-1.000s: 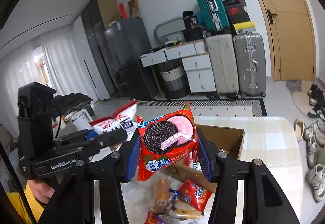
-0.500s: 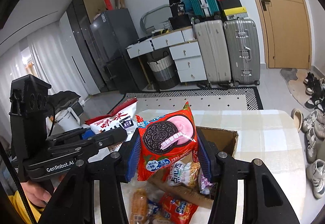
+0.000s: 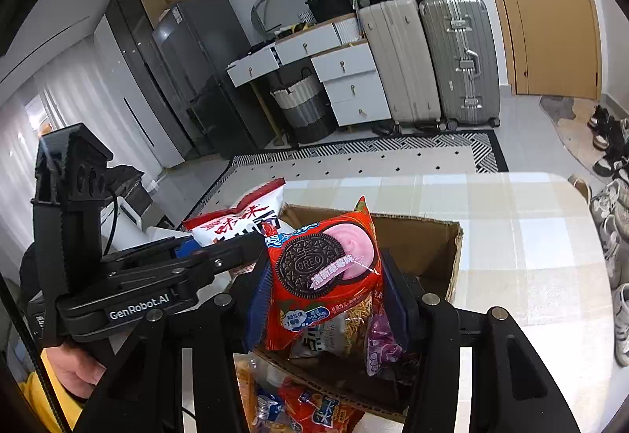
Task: Organize snacks
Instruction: 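Carry the noodle bag and cookie pack over the cardboard box, then open both tools to drop the packets into the box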
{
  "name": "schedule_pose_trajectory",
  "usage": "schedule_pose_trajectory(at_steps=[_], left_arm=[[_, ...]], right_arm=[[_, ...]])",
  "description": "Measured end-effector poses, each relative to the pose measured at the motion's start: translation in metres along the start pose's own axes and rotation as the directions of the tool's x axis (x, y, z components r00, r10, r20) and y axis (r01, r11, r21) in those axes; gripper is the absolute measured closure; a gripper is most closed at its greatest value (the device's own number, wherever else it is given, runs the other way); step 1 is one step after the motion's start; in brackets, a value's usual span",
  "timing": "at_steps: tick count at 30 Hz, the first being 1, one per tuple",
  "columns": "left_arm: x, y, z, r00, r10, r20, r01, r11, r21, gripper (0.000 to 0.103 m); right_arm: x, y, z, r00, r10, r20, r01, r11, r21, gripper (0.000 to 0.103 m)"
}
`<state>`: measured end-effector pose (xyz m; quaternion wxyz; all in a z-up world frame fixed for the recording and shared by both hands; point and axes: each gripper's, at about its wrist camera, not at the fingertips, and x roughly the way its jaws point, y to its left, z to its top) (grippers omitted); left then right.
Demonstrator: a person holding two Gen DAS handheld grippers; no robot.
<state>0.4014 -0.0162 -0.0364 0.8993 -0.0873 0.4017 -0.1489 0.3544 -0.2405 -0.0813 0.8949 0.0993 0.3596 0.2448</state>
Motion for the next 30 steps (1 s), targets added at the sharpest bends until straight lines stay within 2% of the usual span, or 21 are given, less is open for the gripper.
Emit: schedule_pose_trajectory(at_steps=[6,12,22,28,30], left_arm=[[0.033,0.011,-0.009,1.0,-0.001,-0.029,0.001,1.0,0.005,0.072],[0.042,0.017,-0.009,1.0,0.006,-0.009,-0.006,1.0,0.002,0.072],[0.036,0.026,-0.017,1.0,0.001,-0.01,-0.001,1.0,-0.002,0.072],[0.011,0.024,-0.039,1.0,0.009,-0.012,-0.009,1.0,-0.002,0.071],[0.0,0.021,-0.044,1.0,0.014,-0.012,-0.014,1.0,-0.002,0.066]], right_arm=[[0.012,-0.006,-0.001,1.0,0.003,-0.024,-0.003,1.0,0.008,0.052],[0.015,0.0,-0.003,1.0,-0.003,-0.011,0.003,1.0,-0.021,0.052],[0.025,-0.003,-0.008,0.998,-0.015,-0.057,0.014,1.0,-0.01,0.052],[0.04,-0.004,-0.007,0.994,-0.043,-0.101,0.042,0.999,-0.012,0.052],[0.045,-0.003,-0.006,0.992,-0.058,-0.109,0.056,0.998,-0.016,0.049]])
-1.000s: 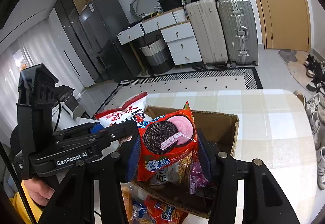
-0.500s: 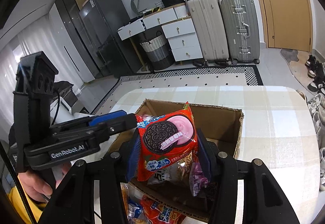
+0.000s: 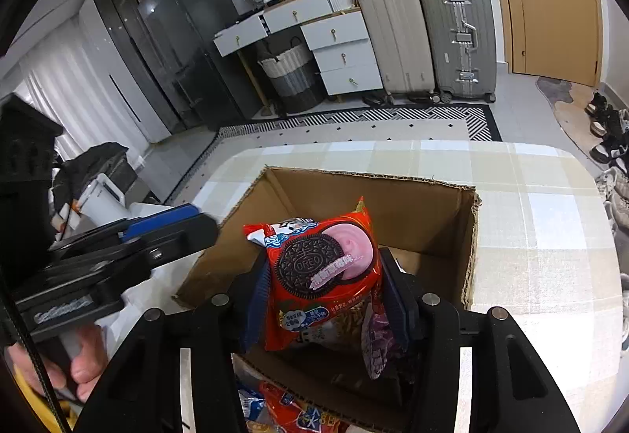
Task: Organize snacks
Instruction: 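Open both tools to drop the packets into the box, then move both tools back toward the remaining snack pile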
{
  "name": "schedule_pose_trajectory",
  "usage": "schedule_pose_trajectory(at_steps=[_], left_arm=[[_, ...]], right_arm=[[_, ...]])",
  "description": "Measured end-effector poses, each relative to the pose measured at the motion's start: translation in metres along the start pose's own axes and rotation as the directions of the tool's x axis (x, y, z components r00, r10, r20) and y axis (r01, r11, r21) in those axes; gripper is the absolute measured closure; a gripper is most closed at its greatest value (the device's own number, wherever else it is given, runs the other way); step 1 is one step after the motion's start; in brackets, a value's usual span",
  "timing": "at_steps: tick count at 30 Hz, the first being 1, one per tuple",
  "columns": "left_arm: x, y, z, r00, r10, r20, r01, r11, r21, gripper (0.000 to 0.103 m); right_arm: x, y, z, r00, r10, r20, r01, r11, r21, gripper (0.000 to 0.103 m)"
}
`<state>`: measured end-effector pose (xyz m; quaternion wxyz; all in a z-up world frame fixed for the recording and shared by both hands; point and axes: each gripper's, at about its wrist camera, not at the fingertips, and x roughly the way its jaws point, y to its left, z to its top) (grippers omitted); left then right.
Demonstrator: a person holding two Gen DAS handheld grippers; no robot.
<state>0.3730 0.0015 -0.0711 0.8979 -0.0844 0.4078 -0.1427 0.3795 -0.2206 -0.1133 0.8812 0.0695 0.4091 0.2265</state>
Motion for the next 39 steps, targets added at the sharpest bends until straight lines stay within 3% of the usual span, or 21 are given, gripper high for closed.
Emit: schedule_pose_trajectory(at_steps=[6,8,21,24,26,32,39], left_arm=[[-0.025,0.007,-0.018,1.0,-0.01,0.009,0.01,0.999,-0.037,0.062],[-0.035,0.009,-0.024,1.0,-0.009,0.013,0.01,0.999,-0.049,0.054],[-0.119,0.003,-0.07,0.997,0.026,0.072,-0.02,0.996,-0.084,0.024],[-0.141,-0.003,-0.082,0.996,0.035,0.085,-0.028,0.996,-0.081,0.024],[-0.154,-0.007,-0.09,0.995,0.048,0.093,-0.041,0.996,-0.075,0.024],[-0.207,-0.024,-0.116,0.986,0.085,0.141,-0.078,0.996,-0.052,0.022],[-0.263,-0.051,-0.146,0.971,0.124,0.206,-0.127,0.992,0.0,0.011]], right_arm=[[0.0,0.001,0.002,0.999,-0.048,0.004,0.048,0.999,-0.007,0.042],[-0.007,0.0,0.002,0.999,-0.048,0.017,0.048,0.999,0.005,0.035],[-0.1,0.033,-0.014,0.987,-0.036,0.157,0.039,0.999,-0.019,0.028],[-0.125,0.046,-0.026,0.982,-0.023,0.185,0.029,0.999,-0.028,0.023],[-0.142,0.054,-0.034,0.978,-0.018,0.206,0.026,0.999,-0.034,0.013],[-0.189,0.084,-0.056,0.966,0.007,0.26,0.015,0.996,-0.083,0.012],[-0.237,0.114,-0.092,0.94,0.041,0.338,-0.001,0.993,-0.119,0.005]])
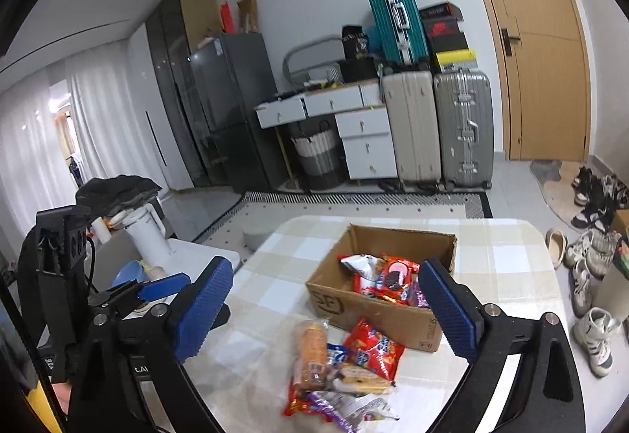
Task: Organize snacks
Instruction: 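Move both tools back toward the remaining snack pile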
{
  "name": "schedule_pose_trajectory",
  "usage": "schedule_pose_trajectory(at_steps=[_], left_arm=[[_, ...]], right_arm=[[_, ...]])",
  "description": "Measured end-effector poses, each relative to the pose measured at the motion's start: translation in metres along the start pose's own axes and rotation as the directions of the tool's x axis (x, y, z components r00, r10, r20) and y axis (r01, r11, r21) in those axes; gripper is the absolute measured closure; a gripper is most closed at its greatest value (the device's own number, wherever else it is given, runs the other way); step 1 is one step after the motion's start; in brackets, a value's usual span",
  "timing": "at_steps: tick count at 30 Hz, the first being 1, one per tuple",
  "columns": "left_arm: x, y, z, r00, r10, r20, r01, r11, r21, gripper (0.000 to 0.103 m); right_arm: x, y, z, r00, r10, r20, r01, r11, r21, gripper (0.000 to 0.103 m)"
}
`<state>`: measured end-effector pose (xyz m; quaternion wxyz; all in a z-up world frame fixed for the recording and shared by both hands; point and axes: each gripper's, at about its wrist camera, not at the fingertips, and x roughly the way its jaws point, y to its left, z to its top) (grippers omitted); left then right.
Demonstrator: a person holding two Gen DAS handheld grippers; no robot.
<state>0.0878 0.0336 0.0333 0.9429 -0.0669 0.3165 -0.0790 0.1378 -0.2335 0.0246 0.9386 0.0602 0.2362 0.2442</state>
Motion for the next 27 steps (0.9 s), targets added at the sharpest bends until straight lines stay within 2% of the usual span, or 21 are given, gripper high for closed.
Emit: schedule_pose_trajectory(at_steps=[1,2,5,12,18,27], left_arm=[[-0.007,-0.003,-0.002,1.0,0.004,0.008,-0.004,1.0,0.005,0.009],[-0.016,-0.004,-0.005,1.0,0.009,0.022,-0.009,1.0,0.007,0.001],[-0.045,-0.01,-0.014,0.998,0.018,0.066,-0.019,1.0,0.015,0.001],[-0.072,-0.012,-0.045,0.997,0.036,0.066,-0.037,0.999,0.016,0.001],[-0.055,0.002,-0.072,0.999,0.03,0.015,-0.03,0.999,-0.015,0.001],[0.014,0.019,-0.115,0.995,0.024,-0.101,-0.027,0.999,-0.035,0.001]], right_arm=[[-0.007,0.003,-0.003,1.0,0.006,0.009,-0.006,1.0,0.0,0.005],[-0.014,0.006,-0.007,1.0,0.016,0.02,-0.016,1.0,0.002,0.005],[-0.031,0.014,-0.022,0.998,0.034,0.047,-0.034,0.999,0.007,0.003],[-0.06,0.023,-0.056,0.992,0.038,0.121,-0.038,0.999,-0.005,0.001],[-0.064,0.021,-0.09,0.989,0.017,0.149,-0.014,1.0,-0.022,0.001],[-0.028,-0.001,-0.141,0.999,-0.004,0.047,0.003,1.0,0.022,0.001]])
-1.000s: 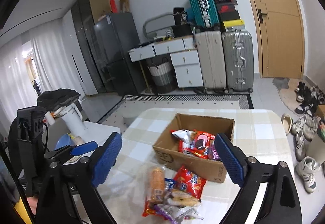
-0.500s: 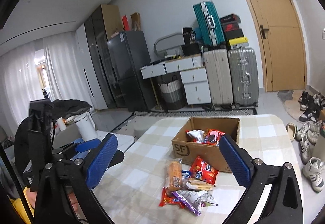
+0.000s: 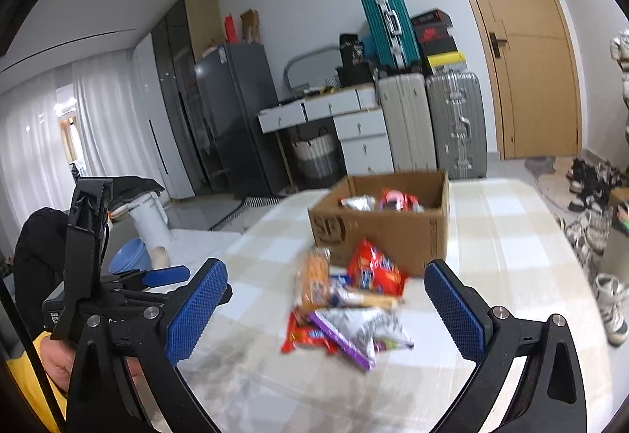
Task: Organize snacks
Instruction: 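Move both tools back toward the remaining snack pile, then grasp the bread roll bag with the left tool while the right tool grasps the white-purple chip bag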
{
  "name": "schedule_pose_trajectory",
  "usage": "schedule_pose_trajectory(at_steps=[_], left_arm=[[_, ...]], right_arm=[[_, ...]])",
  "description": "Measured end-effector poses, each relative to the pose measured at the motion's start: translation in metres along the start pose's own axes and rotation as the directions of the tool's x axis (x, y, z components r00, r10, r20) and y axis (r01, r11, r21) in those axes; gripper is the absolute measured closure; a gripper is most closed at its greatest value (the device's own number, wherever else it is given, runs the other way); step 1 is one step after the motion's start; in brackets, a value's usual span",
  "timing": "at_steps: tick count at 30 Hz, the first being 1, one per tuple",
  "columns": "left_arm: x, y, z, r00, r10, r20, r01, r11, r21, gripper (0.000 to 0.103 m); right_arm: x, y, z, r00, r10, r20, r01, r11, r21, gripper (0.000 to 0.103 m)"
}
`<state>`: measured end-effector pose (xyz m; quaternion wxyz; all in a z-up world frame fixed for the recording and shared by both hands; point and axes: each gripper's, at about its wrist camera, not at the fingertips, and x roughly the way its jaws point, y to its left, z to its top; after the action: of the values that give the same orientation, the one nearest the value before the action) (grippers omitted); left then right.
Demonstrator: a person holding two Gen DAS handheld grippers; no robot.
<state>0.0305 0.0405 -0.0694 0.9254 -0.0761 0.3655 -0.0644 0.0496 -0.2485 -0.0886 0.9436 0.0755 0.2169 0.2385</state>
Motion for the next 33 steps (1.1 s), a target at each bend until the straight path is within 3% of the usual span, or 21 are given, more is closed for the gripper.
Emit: schedule_pose_trajectory(at_steps=[10,21,31,33], left_arm=[[0.07,0.01,-0.008,0.994,0.003,-0.108,-0.006,0.999,-0.032,0.001],[0.13,0.009,0.026,0.984,-0.003,-0.178,-0.007,0.998,-0.057,0.001],[0.198,0.01,0.057,0.965,0.0,-0.263,-0.023,0.996,-0.085,0.001],[0.206,0.012,0.057,0.959,-0.013,-0.282,-0.015,0.995,-0.098,0.01]], right_arm=[[0.038,-0.021,-0.029,0.997,0.01,-0.08,-0.006,0.998,0.057,0.001],[0.073,-0.05,-0.04,0.989,-0.019,-0.147,0.033,0.995,0.094,0.001],[0.087,-0.059,-0.047,0.985,0.011,-0.174,0.011,0.992,0.127,0.001],[0.087,-0.061,-0.047,0.984,0.015,-0.177,0.009,0.991,0.134,0.001]])
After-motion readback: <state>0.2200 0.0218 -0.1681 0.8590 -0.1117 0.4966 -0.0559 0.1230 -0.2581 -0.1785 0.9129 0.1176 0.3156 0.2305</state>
